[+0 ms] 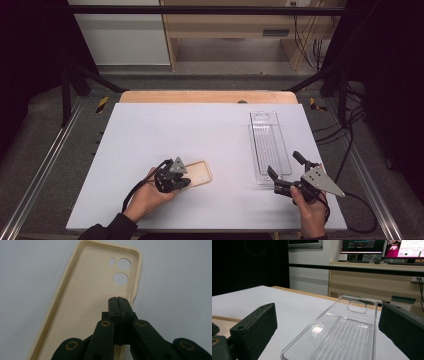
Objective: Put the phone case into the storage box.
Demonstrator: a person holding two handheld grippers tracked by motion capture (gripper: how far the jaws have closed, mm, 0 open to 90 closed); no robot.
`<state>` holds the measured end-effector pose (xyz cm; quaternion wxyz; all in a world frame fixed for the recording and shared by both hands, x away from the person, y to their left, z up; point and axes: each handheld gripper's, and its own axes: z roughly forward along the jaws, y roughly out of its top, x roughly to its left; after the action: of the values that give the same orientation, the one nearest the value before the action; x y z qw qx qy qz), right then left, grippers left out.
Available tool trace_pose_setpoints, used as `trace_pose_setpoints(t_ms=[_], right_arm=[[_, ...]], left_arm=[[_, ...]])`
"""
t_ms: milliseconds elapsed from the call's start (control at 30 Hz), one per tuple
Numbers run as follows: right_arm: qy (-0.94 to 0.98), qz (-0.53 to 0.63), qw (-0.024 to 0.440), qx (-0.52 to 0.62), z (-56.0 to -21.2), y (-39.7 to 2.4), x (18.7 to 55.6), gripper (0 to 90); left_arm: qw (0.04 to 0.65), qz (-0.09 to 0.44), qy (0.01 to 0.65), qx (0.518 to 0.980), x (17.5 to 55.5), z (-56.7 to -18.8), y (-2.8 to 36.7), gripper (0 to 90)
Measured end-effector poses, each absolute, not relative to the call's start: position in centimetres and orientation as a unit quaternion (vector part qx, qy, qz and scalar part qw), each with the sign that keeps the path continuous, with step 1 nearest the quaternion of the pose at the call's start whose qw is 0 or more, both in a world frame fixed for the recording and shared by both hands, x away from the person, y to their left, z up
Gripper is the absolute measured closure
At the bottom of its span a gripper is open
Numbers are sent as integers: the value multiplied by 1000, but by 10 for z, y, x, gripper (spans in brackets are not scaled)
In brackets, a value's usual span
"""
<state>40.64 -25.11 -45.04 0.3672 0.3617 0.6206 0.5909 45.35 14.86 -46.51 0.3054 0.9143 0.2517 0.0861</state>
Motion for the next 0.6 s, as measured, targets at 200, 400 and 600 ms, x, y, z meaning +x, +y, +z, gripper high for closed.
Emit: trace_pose_setpoints(t_ms=[200, 400, 600], right_arm=[[621, 590, 368, 362, -450, -251, 406, 23], [621, 589, 367, 364, -451, -251, 407, 23], [624, 587, 368, 361, -451, -250, 407, 23]], left_arm=[[311, 74, 250, 914, 431, -466, 143, 900], [308, 74, 243, 917, 418, -465, 137, 900], [310, 70, 245, 916, 418, -466, 138, 900]])
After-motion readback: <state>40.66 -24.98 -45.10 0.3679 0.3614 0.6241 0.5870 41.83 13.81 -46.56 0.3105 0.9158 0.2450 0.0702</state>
